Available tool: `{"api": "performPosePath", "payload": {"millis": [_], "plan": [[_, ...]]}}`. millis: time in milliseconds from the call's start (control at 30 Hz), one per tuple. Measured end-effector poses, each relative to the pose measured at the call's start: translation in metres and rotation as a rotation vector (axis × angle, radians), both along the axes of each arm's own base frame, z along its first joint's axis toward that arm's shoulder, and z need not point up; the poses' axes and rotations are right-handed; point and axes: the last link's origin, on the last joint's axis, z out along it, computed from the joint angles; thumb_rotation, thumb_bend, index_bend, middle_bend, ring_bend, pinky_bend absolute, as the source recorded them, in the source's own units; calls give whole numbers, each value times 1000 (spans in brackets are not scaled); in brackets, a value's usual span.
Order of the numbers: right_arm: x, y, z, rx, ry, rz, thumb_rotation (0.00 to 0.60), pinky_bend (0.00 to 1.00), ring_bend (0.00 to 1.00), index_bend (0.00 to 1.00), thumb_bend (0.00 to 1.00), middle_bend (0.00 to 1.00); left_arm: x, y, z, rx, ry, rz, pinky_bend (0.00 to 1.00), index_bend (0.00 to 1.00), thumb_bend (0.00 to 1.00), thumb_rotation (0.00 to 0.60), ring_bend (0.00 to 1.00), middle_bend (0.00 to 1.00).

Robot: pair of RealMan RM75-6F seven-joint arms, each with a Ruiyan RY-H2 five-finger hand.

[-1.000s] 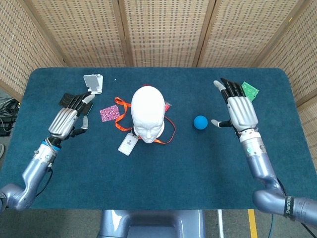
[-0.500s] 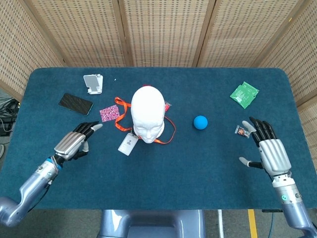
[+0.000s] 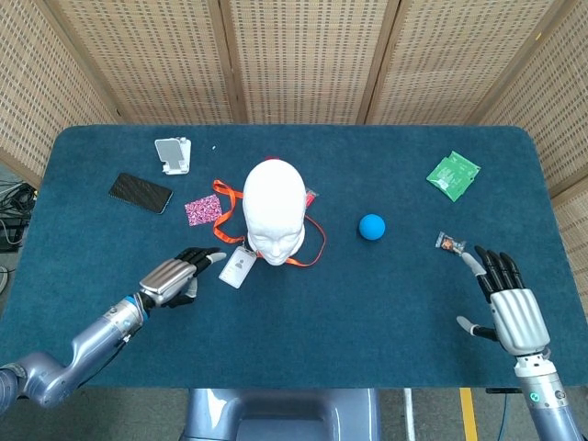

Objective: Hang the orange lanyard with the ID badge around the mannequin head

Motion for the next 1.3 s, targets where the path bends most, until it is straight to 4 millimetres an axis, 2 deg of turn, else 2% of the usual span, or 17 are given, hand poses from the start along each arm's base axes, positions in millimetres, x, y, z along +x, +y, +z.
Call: {"api": "performPosePath", "payload": {"millis": [167,567,967,1000,1067,1133,1233,1300], "plan": [[3,2,2,-9,-4,5,600,0,0,83,271,0,6,3,-11,-34,3,14,0,37,1000,600,0,0],[4,1,0,-2,-5,-2,600,0,0,93,269,0,3,19,-26,-52,72,54,0,36,1000,600,0,0],[5,2,0,-8,-3,0,600,0,0,100,269,0,19,24,-46,-107,97,37,0,42,1000,600,0,0],[5,2,0,-10,-4,-2,600,0,0,100,269,0,21,25,-47,-106,105,27,0,53,1000,600,0,0],[5,2,1,-12,-6,-4,600,0,0,102,269,0,22,25,-48,-99,120,10,0,140,1000,600,0,0],[5,2,1,-16,-7,-5,600,0,0,103,268,0,23,27,-48,-86,135,-3,0,274,1000,600,0,0],[5,2,2,-20,-10,-2,600,0,0,103,268,0,24,30,-47,-54,151,-18,0,369,1000,600,0,0],[5,2,2,-22,-13,-2,600,0,0,103,268,0,25,31,-46,-28,161,-26,0,386,1000,600,0,0]]}}
